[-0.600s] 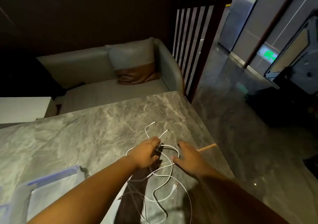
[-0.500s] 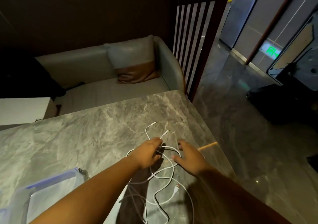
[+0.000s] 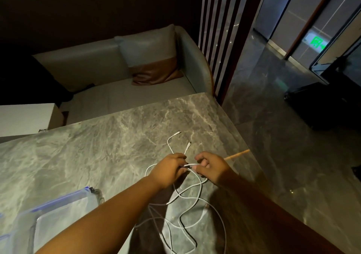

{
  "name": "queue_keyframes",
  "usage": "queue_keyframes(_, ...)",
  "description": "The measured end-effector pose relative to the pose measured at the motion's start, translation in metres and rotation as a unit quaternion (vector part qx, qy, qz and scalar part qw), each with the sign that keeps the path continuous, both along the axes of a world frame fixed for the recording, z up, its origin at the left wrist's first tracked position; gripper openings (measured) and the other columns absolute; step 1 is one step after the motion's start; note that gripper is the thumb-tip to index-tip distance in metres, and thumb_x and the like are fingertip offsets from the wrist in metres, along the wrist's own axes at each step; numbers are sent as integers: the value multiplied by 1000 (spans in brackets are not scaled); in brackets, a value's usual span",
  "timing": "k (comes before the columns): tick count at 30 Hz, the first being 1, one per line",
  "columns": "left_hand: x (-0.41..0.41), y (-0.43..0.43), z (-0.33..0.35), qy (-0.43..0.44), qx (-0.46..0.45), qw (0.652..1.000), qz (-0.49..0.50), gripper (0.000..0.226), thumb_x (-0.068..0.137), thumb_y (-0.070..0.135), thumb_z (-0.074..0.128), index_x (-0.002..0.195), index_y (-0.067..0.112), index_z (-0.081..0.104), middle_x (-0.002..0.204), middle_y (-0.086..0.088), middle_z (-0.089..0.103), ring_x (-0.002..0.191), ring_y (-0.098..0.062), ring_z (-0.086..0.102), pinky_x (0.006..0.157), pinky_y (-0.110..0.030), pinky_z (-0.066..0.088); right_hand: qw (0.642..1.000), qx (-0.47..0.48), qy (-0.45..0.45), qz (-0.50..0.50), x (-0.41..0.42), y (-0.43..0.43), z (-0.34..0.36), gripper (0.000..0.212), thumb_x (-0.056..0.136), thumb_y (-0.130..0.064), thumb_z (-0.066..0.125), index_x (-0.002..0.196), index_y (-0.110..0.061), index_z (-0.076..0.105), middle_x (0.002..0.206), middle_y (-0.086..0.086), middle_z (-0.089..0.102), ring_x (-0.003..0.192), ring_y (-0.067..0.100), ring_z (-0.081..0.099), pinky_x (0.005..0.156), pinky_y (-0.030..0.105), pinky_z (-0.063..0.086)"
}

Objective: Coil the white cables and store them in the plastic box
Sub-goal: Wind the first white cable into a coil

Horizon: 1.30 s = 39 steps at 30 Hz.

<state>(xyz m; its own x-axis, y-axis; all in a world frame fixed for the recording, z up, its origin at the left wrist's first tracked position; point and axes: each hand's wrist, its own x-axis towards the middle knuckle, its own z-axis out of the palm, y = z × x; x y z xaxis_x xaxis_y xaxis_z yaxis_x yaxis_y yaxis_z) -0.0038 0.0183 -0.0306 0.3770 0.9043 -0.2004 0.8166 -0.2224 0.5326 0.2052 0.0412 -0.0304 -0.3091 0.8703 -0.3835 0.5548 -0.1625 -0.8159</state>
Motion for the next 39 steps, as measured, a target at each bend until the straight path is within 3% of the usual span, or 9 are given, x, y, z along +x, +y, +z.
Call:
queue_keyframes(2, -2, -4, 4, -4, -6, 1000, -5, 27, 94, 32, 57, 108, 15, 71, 124, -6, 65, 114, -23, 60, 99, -34, 46, 1000, -11, 9, 19, -3, 1, 9, 19, 78, -32, 76, 93, -30, 65, 68, 3, 67, 66, 25, 71, 65, 47, 60)
queue_keyframes(6, -6, -14, 22, -30, -16, 999, 8, 20, 92, 33, 59, 100, 18, 71, 99, -1, 71, 94, -21, 64, 84, -36, 50, 998, -3, 16, 56, -8, -4, 36, 10, 81, -19, 74, 89, -19, 69, 64, 3, 68, 59, 15, 66, 63, 47, 59)
queue_keyframes(12, -21, -35, 46, -77, -46, 994, 55, 24, 89, 42, 58, 100, 25, 71, 92, 4, 73, 84, -14, 67, 79, -40, 53, 991, 47, -13, 123, -19, -15, 86, 9, 83, -24, 72, 91, -21, 73, 79, 5, 74, 72, 21, 71, 70, 42, 58)
queue_keyframes(19, -39, -71, 102, -212, -58, 971, 91, 14, 95, 20, 61, 100, 17, 74, 99, 6, 74, 94, -9, 68, 89, -30, 51, 979, 105, -5, 173, -44, -24, 141, 20, 75, -37, 74, 94, -31, 73, 83, -3, 74, 75, 15, 69, 75, 41, 58)
queue_keyframes(22, -48, -94, 126, -280, -75, 951, 111, 14, 97, 15, 60, 98, 13, 74, 97, 2, 75, 93, -11, 70, 89, -28, 53, 970, 133, 2, 205, -57, -30, 169, 13, 80, -31, 77, 92, -34, 72, 67, -18, 63, 60, -1, 53, 63, 29, 48)
queue_keyframes(30, -80, -162, 185, -441, -140, 875, 143, 18, 98, 6, 57, 103, -7, 68, 102, -24, 72, 103, -30, 69, 99, -33, 51, 930, 228, 6, 289, -105, -59, 256, 5, 84, -23, 76, 89, -22, 74, 71, 19, 59, 61, 21, 52, 62, 42, 48)
queue_keyframes(34, -97, -198, 211, -491, -163, 842, 156, 21, 99, 5, 54, 106, -13, 63, 104, -31, 70, 106, -42, 67, 94, -35, 51, 920, 253, 37, 298, -134, -75, 289, 4, 84, -21, 76, 83, -18, 73, 64, 14, 54, 58, 10, 46, 60, 29, 41)
queue_keyframes(37, -110, -220, 228, -523, -172, 821, 151, 22, 101, 7, 50, 109, -10, 61, 106, -30, 70, 103, -43, 67, 100, -53, 46, 916, 262, 73, 296, -158, -88, 310, 9, 81, -28, 74, 82, -19, 73, 66, 18, 56, 59, 10, 46, 60, 31, 40)
queue_keyframes(39, -117, -234, 240, -554, -183, 800, 139, 21, 101, 6, 47, 112, -5, 62, 107, -31, 68, 101, -41, 65, 101, -53, 47, 911, 274, 100, 293, -172, -99, 326, 6, 83, -23, 75, 82, -17, 73, 65, 13, 58, 59, 9, 47, 60, 30, 41)
